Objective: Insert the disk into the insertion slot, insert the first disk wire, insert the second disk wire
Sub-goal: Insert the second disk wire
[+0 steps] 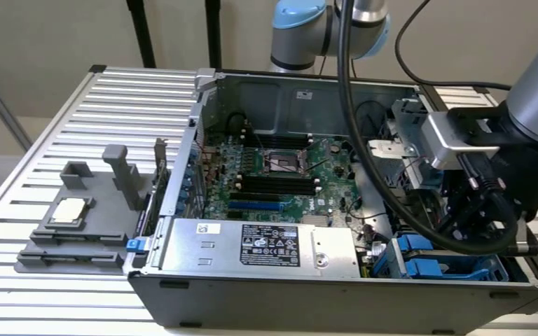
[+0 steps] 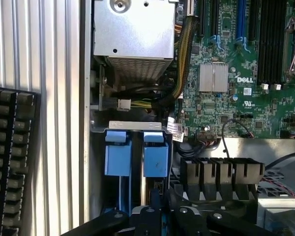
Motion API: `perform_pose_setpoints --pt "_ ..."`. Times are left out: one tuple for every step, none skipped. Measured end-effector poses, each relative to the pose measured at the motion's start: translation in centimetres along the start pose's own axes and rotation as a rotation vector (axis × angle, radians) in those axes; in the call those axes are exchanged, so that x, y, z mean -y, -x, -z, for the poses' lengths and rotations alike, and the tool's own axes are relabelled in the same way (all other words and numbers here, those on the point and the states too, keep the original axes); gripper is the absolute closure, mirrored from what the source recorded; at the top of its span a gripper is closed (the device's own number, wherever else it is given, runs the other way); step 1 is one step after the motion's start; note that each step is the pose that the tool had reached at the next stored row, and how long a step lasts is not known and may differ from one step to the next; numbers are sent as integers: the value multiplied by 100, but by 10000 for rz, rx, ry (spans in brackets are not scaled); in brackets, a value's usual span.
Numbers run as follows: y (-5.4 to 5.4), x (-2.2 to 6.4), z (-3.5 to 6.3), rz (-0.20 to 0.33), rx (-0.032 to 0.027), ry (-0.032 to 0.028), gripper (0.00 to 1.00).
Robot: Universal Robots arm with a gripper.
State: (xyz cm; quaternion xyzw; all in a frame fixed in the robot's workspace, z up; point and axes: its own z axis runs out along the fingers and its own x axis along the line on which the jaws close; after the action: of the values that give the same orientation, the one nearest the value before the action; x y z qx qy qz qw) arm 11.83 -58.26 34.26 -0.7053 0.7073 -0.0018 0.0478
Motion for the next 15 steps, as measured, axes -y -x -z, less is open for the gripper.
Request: perform_pose_setpoints --pt "0 0 -4 0 11 -8 84" --pt "0 0 -6 0 19 -12 84" --pt "0 -1 -8 0 24 -15 84" --pt "-1 -1 -10 0 29 -19 84" --pt "-1 -1 -13 -1 37 -21 84" --pt "-1 -1 -15 -1 42 -21 84" --pt "-1 -1 -15 -1 44 -22 84" --pt "-1 -1 -15 -1 45 -22 84" --pt "-1 -1 -17 -1 45 -23 84" --pt "-1 -1 -22 -2 48 -25 84" --pt "-1 -2 -27 -1 48 -27 84" --pt "-2 -2 -33 -1 46 -28 84" --pt "-2 -3 -40 -1 47 -29 84" --pt "-3 -3 -46 -1 46 -29 84" --pt "-3 -4 -52 -1 46 -30 84"
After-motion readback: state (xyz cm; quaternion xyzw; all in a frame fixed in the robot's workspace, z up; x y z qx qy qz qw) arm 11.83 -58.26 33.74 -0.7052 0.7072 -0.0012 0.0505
